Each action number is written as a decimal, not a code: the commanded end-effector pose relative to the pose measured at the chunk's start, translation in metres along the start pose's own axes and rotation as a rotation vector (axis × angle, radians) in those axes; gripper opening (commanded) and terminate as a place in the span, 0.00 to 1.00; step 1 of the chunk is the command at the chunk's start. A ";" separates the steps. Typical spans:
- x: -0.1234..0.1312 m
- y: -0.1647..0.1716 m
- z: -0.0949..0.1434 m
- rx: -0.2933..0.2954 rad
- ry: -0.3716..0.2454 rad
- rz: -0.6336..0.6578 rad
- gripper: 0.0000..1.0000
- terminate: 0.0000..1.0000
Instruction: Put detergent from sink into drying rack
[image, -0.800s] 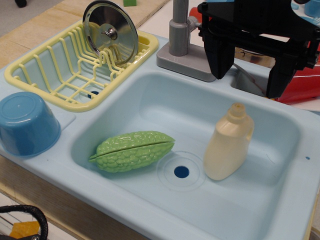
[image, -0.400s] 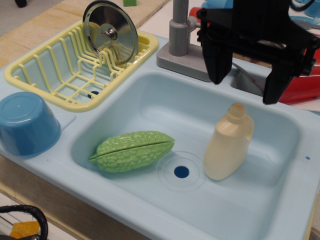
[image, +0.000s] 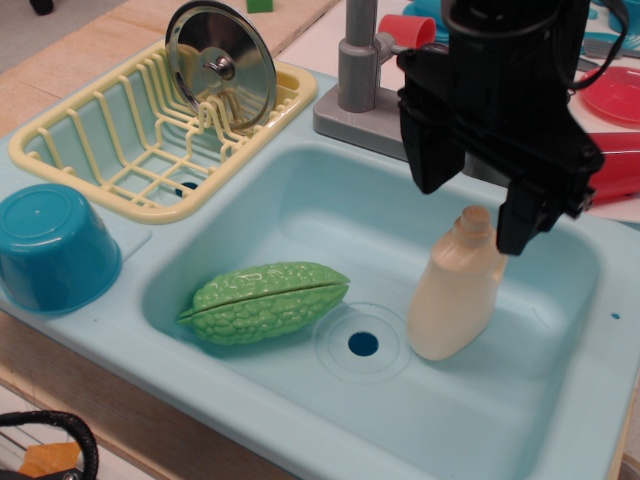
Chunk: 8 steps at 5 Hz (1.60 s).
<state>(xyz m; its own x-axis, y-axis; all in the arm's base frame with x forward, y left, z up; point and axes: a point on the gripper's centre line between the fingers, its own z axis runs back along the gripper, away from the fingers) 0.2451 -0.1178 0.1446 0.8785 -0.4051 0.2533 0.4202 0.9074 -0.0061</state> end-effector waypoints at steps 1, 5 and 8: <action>0.001 0.006 -0.006 -0.037 -0.046 -0.002 1.00 0.00; 0.000 0.011 -0.010 -0.043 -0.052 0.058 0.00 0.00; 0.001 0.100 0.078 0.179 -0.033 0.043 0.00 0.00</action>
<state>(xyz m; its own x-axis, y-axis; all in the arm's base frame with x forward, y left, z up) 0.2698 -0.0023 0.2148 0.8991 -0.3672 0.2383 0.3371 0.9281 0.1582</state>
